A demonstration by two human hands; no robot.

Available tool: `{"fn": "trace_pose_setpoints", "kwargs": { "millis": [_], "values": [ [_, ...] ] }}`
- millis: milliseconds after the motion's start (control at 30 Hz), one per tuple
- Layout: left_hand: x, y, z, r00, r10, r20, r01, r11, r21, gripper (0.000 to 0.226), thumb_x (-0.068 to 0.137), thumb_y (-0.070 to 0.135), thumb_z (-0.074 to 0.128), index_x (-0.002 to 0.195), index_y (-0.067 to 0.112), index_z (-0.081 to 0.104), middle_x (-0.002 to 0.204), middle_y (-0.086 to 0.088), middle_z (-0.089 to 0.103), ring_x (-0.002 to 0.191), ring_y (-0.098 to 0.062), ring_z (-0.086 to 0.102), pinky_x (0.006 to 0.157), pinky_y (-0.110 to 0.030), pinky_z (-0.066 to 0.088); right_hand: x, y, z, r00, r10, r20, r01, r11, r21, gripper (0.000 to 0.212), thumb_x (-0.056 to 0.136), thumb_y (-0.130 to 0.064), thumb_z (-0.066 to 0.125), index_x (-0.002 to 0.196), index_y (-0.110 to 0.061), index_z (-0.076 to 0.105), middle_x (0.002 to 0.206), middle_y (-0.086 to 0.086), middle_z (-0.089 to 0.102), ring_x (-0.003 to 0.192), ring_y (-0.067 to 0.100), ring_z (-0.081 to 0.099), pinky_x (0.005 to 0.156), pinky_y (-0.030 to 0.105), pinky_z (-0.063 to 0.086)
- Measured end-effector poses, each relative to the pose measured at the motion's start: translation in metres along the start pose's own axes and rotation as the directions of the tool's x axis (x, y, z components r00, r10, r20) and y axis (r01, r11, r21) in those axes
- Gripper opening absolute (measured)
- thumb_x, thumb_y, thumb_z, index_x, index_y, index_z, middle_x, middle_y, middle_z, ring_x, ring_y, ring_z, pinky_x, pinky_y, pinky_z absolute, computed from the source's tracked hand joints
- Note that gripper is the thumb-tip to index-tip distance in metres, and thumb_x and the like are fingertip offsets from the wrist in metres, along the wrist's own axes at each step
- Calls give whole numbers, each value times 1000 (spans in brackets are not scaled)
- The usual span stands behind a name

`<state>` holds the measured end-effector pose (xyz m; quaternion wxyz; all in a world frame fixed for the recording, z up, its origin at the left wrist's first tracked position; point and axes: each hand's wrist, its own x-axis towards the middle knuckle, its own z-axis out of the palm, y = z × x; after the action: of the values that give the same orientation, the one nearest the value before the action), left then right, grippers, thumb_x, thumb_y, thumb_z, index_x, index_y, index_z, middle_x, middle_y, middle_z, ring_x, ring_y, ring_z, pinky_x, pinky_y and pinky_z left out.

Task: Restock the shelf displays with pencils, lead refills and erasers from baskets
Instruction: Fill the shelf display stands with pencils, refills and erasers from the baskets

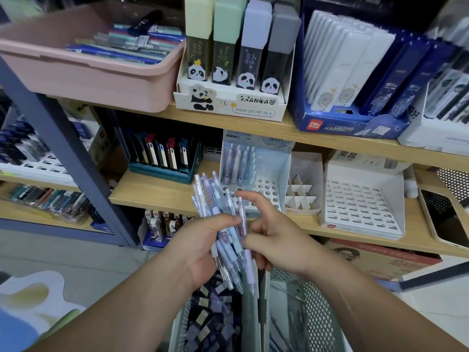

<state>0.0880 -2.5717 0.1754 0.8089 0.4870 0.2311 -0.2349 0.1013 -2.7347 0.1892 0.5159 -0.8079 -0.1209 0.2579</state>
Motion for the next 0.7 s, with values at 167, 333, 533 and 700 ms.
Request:
{"fn": "trace_pose_setpoints", "kwargs": {
  "millis": [167,333,533,700],
  "values": [
    [3,5,-16,997,-5,-73,5,1000,-9,56,58,18,88,107,-4,71,110,-30,69,104,-42,68,101,-58,47,9,0,11,994,-29,-101,33,999,35,60,97,-11,59,140,-44,34,65,-4,62,56,18,61,53,28,49],
    [6,17,-39,965,42,-257,-53,998,-33,6,81,2,73,78,4,68,66,-11,70,62,-24,63,80,-38,51,21,-2,6,894,-36,-447,59,998,38,57,92,-4,63,133,-34,38,77,7,62,49,17,61,51,29,51],
    [0,33,-49,976,26,-216,-42,997,-71,17,80,3,72,64,8,71,64,-7,69,70,-24,59,91,-44,47,35,-7,-2,792,-95,-603,53,995,-87,58,84,-4,69,120,-42,44,77,3,64,61,25,70,64,54,60],
    [-8,40,-44,991,19,-132,-24,999,-36,35,82,5,71,48,12,69,66,-6,68,75,-24,57,96,-47,46,61,-20,-5,780,-115,-615,-16,979,-203,56,84,-12,72,120,-46,44,75,-3,71,66,19,73,71,49,61]
  ]
}}
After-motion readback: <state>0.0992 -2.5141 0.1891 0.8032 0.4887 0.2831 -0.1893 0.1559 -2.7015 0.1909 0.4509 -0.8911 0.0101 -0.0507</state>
